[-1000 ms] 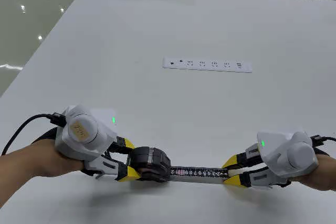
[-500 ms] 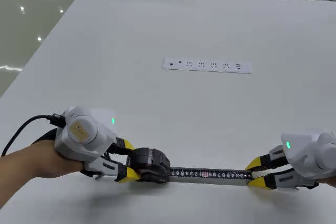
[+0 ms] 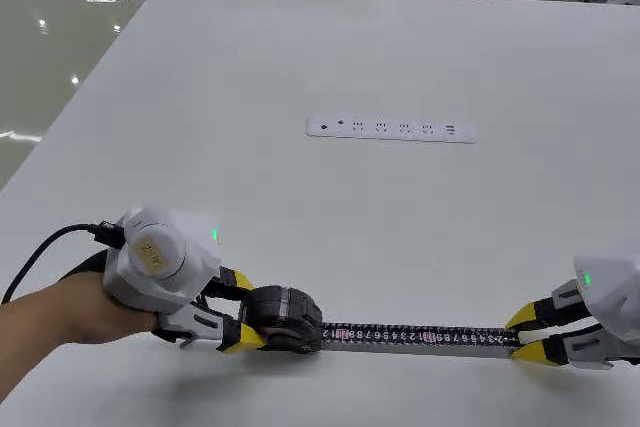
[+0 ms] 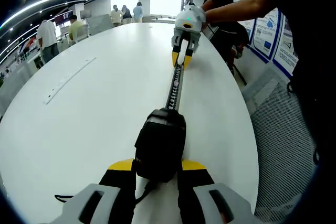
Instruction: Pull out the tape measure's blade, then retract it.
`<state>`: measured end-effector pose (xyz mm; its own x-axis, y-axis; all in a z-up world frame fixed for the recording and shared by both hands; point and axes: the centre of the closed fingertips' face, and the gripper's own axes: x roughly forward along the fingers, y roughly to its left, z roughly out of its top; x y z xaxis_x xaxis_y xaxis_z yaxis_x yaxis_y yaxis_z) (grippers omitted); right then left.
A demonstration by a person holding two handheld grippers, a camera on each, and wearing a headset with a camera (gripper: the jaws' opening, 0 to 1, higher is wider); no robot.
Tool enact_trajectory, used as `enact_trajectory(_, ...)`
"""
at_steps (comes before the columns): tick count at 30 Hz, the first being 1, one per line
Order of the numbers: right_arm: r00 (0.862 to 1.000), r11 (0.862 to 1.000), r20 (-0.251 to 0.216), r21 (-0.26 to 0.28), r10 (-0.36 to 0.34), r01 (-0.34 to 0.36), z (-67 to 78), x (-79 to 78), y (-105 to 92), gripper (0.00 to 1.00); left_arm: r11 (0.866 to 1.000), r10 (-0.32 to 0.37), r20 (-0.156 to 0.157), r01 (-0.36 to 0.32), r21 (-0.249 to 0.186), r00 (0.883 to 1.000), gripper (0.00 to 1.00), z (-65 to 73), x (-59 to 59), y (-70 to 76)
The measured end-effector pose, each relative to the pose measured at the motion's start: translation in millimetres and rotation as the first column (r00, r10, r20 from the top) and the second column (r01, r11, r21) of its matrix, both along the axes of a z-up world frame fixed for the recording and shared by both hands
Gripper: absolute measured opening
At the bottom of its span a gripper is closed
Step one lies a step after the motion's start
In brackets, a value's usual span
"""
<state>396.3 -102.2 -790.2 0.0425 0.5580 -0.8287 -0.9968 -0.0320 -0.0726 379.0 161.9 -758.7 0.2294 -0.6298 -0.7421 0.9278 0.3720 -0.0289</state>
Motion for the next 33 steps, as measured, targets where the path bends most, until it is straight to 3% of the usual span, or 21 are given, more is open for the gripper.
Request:
enact_trajectory(5,1.000,1.000,0.005,-0.006,0.004,-0.004,0.5,-0.8,0.4,0.14,1.000,-0.001,0.002,0.001,0.003,1.000,0.28,-0.5,-0.1,0.1)
enact_trajectory(9,1.000,1.000,0.008,-0.018,0.008,-0.008,0.9,-1.4,0.2,0.15,0.998,-0.012,0.004,0.011,0.064,1.000,0.27,-10.5,-1.7,6.8)
enact_trajectory(22,1.000,1.000,0.021,-0.015,-0.005,0.006,1.1,3.1,-0.6,0.19,0.998,0.014,0.014,-0.015,0.058,1.000,0.28,-7.0,0.2,9.6)
enact_trajectory(33,0.999,0.999,0.023,-0.002,-0.039,0.039,1.9,1.2,-7.2,0.30,0.996,0.088,0.029,-0.088,0.027,0.996,0.34,2.7,3.0,26.2)
